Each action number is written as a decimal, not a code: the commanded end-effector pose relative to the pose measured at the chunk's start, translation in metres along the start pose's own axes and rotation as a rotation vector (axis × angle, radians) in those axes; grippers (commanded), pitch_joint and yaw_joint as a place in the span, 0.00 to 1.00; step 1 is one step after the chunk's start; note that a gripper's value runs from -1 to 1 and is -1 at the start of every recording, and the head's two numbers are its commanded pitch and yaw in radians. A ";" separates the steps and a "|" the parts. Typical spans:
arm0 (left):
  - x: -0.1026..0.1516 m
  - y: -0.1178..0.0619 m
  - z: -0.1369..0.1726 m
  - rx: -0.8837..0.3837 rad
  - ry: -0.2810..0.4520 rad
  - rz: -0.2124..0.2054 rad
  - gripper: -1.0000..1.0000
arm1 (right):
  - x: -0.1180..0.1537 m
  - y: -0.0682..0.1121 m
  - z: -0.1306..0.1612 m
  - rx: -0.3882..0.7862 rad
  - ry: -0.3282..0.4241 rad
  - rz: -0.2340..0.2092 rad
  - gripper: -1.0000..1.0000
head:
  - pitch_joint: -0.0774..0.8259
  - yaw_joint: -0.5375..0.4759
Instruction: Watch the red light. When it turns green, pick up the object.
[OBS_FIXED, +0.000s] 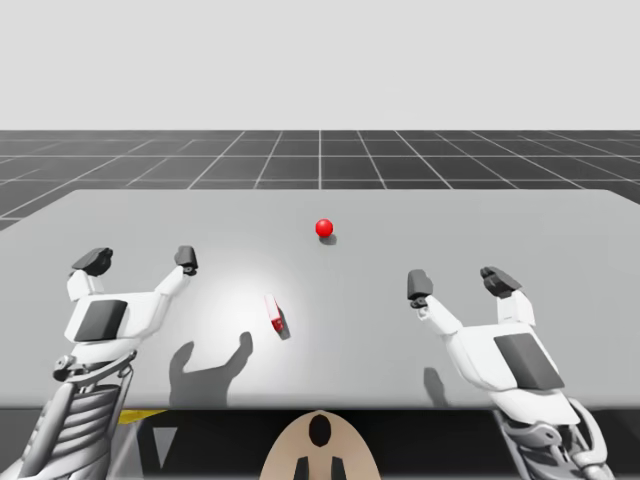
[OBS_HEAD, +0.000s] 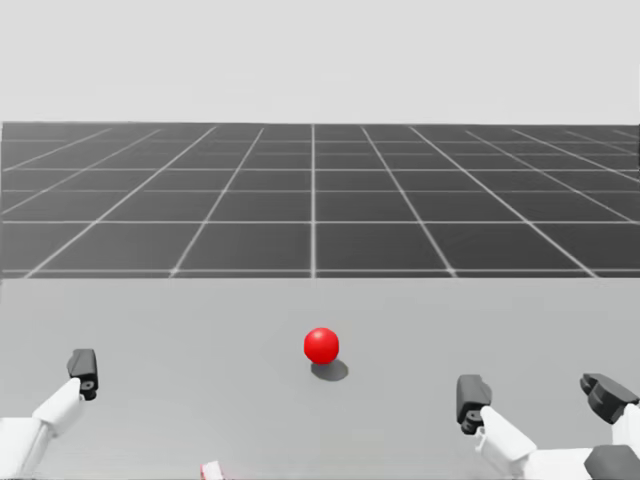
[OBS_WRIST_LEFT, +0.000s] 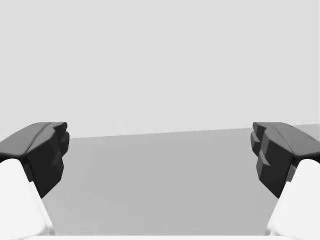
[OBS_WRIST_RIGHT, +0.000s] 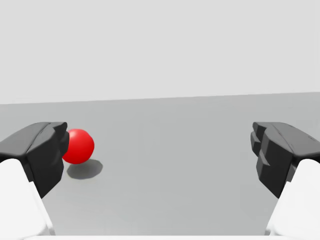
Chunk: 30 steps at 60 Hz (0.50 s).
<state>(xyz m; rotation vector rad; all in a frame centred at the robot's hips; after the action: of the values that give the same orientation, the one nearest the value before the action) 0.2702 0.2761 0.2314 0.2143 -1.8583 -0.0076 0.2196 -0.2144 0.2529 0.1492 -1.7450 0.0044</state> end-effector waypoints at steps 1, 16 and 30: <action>-0.001 -0.002 0.000 -0.005 0.003 -0.014 0.00 | -0.002 0.006 0.002 -0.015 0.005 -0.035 0.00 | 0.41 0.51; -0.002 -0.003 0.001 -0.010 0.003 -0.024 0.00 | -0.001 0.006 0.002 -0.013 0.015 -0.044 0.00 | 0.54 0.51; -0.001 -0.003 0.000 -0.010 0.002 -0.025 0.00 | 0.000 0.006 0.002 -0.019 0.013 -0.059 0.00 | 0.57 0.52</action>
<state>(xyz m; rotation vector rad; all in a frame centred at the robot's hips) 0.2707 0.2733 0.2294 0.2288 -1.8526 -0.0319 0.2175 -0.2120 0.2537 0.1599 -1.7319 -0.0123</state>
